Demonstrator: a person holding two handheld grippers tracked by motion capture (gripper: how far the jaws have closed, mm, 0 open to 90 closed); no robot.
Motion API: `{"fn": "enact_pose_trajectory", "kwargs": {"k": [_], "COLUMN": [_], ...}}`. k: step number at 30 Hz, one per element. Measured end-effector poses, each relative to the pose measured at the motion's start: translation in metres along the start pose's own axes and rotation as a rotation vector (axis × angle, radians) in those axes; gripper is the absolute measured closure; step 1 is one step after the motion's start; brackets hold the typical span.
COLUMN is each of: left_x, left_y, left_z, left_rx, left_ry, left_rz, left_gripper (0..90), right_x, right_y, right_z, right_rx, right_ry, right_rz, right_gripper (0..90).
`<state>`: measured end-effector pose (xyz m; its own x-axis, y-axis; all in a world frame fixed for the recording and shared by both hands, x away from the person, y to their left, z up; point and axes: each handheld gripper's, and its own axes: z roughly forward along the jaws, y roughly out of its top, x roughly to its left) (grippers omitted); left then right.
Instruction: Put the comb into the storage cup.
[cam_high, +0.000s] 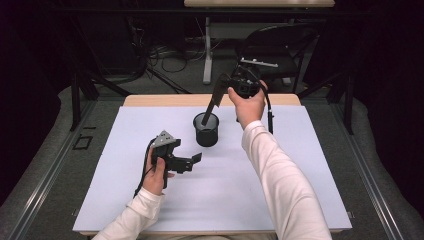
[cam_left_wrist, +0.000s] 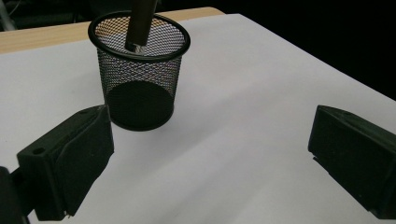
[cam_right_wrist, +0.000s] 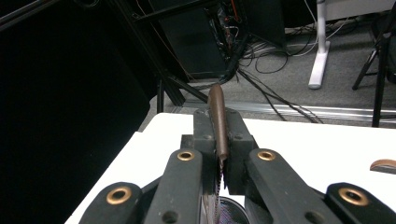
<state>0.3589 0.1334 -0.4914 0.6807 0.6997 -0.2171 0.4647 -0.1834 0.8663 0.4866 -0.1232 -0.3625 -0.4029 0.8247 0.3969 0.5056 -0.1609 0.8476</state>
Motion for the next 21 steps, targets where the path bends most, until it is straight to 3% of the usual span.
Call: {"fn": "enact_pose_trajectory", "kwargs": {"k": [21], "left_x": [0.001], "left_y": [0.000], "left_z": [-0.002], "left_rx": [0.000], "left_ry": [0.008], "left_rz": [-0.004], "left_gripper": [0.5], "right_x": [-0.007], "right_y": [-0.029], "right_z": [0.024], "right_rx": [0.044], "right_ry": [-0.021], "right_rz": [-0.009], "right_gripper": [86.4]}}
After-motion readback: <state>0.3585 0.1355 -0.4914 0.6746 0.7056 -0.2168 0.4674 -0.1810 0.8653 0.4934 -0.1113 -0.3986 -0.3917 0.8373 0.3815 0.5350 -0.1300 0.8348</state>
